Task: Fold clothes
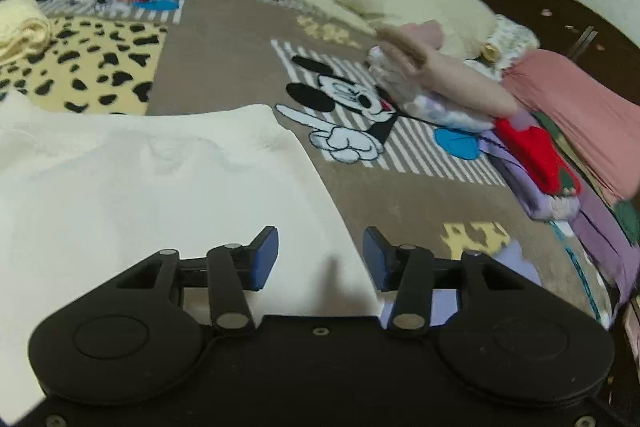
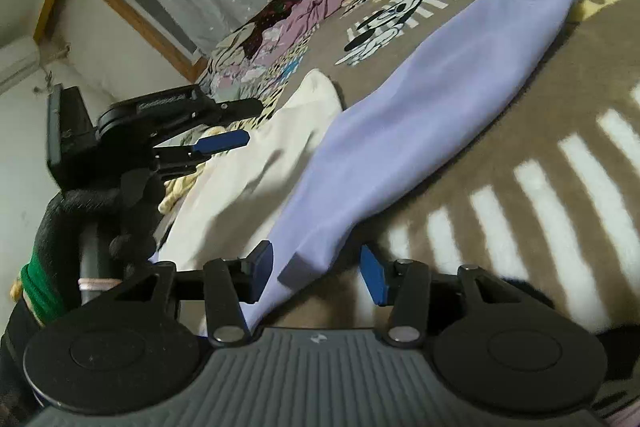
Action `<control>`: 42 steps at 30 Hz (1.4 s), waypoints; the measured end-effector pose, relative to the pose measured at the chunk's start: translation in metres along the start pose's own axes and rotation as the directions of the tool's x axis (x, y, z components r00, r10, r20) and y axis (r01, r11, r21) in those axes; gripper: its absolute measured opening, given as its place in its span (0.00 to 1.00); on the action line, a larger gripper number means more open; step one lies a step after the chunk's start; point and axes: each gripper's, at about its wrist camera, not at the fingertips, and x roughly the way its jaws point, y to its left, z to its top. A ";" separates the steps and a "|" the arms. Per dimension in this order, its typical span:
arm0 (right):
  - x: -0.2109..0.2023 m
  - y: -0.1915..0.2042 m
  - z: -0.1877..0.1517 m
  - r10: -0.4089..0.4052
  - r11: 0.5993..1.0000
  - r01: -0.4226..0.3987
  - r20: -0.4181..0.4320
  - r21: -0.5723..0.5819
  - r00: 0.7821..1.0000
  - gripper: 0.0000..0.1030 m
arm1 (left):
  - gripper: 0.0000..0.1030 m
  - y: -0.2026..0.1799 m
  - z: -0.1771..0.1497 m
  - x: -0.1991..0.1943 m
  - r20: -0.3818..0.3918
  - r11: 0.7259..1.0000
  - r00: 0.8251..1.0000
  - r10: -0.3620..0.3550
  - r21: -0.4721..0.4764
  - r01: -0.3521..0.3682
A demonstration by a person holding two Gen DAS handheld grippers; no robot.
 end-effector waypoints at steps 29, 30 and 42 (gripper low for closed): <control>0.010 -0.001 0.011 0.024 0.993 -0.018 0.055 -0.113 0.998 0.13 | 0.03 -0.040 0.060 0.095 -0.103 0.949 0.957 0.272 0.197 -0.248; 0.009 0.001 0.011 0.025 0.991 -0.017 0.057 -0.129 0.998 0.12 | 0.03 -0.038 0.061 0.092 -0.099 0.951 0.959 0.265 0.193 -0.243; 0.013 0.036 0.009 0.023 0.936 0.012 0.096 -0.351 0.995 0.09 | 0.03 -0.008 0.069 0.058 -0.042 0.981 0.989 0.142 0.140 -0.135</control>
